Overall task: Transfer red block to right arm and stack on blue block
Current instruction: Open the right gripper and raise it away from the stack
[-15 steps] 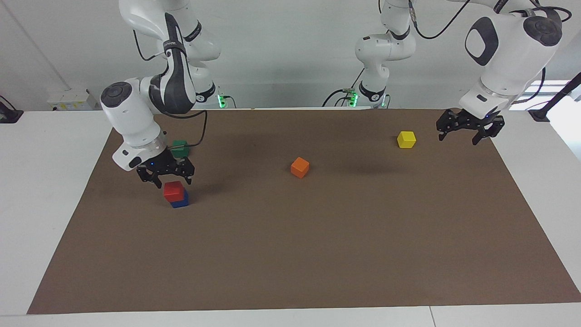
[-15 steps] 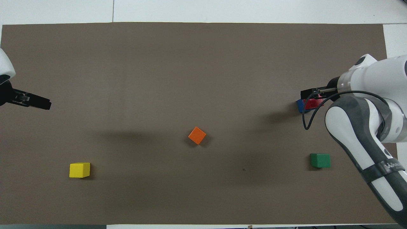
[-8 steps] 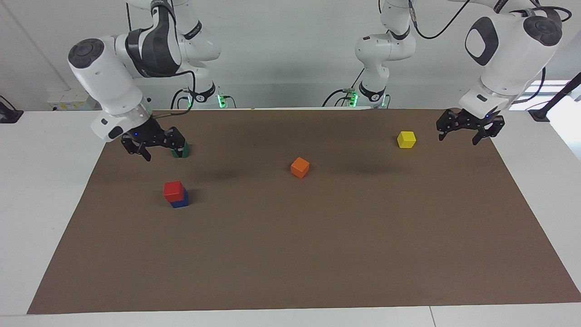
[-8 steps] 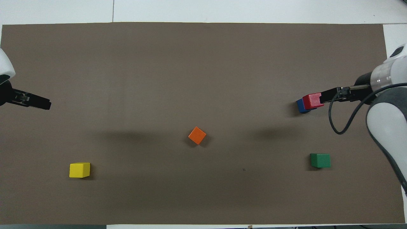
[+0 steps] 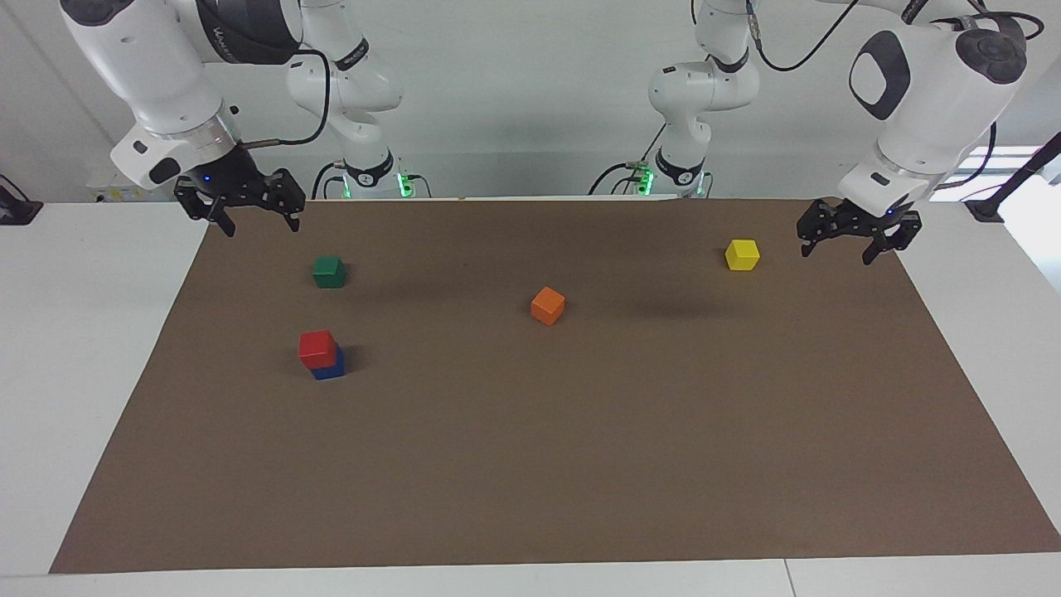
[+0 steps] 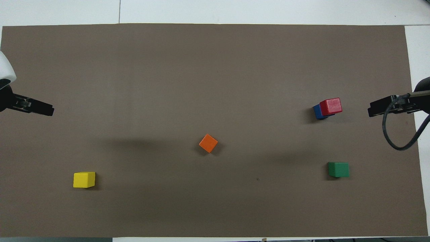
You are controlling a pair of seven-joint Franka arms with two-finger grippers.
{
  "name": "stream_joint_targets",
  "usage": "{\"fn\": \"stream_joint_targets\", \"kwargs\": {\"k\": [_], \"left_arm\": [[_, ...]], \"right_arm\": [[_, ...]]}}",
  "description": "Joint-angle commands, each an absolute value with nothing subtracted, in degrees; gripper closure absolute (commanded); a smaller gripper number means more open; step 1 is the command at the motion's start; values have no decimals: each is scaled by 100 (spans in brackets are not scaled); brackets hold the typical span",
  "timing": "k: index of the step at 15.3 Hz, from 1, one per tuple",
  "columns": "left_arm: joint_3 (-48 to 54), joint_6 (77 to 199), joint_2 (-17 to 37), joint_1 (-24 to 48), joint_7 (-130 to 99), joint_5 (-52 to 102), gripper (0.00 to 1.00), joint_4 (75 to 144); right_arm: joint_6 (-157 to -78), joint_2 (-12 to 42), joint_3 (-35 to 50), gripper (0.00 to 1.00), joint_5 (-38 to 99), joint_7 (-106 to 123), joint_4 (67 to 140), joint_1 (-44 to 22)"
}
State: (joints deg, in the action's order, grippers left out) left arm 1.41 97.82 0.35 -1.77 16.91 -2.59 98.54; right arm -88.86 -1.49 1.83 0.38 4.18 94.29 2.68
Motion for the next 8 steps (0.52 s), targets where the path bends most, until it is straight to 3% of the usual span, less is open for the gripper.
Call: {"fn": "stream_joint_targets", "kwargs": {"k": [1, 8], "left_arm": [[114, 9756, -35, -158, 1714, -343, 0, 9870], [114, 9756, -35, -158, 1714, -343, 0, 9870]], "right_arm": [[-8754, 0, 237, 0, -44, 536, 9264, 387], [-8824, -9, 237, 0, -35, 554, 9299, 466]]}}
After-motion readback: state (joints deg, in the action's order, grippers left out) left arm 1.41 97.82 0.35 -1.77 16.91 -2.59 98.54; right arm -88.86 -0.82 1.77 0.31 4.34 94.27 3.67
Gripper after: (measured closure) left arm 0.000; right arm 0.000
